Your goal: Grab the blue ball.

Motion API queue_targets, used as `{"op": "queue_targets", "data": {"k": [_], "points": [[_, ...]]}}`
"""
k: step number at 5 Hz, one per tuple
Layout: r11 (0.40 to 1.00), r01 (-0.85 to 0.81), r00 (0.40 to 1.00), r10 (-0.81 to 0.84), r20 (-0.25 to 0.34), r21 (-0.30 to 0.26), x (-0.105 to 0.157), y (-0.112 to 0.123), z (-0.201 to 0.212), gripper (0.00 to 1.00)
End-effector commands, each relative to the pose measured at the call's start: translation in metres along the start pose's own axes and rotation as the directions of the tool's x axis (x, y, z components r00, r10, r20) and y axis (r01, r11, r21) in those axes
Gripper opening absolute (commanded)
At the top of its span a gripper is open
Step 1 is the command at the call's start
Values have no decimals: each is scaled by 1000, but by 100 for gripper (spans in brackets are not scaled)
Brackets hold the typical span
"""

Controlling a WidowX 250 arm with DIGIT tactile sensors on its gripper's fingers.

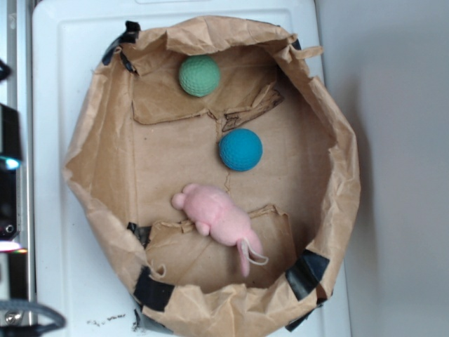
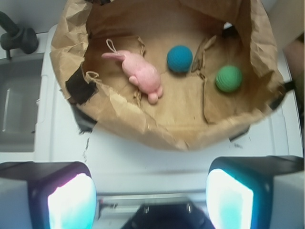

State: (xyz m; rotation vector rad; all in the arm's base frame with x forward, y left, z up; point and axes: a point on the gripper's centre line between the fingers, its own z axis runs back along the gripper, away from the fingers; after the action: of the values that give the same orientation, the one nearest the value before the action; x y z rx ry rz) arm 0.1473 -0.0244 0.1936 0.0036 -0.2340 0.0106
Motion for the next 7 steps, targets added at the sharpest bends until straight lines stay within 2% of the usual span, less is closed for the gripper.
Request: {"op": "queue_targets", "data": {"k": [1,2,4,6,7], "points": [[996,-69,997,68,24,55,19,12,-2,100],[986,-160,987,160,3,52,41,15,-3,100],[973,-224,974,226,-28,53,81,14,-29,100],[969,-238,971,240,-21,70,121,9,-71,100],[969,-238,971,240,-21,70,121,9,-71,100]]}}
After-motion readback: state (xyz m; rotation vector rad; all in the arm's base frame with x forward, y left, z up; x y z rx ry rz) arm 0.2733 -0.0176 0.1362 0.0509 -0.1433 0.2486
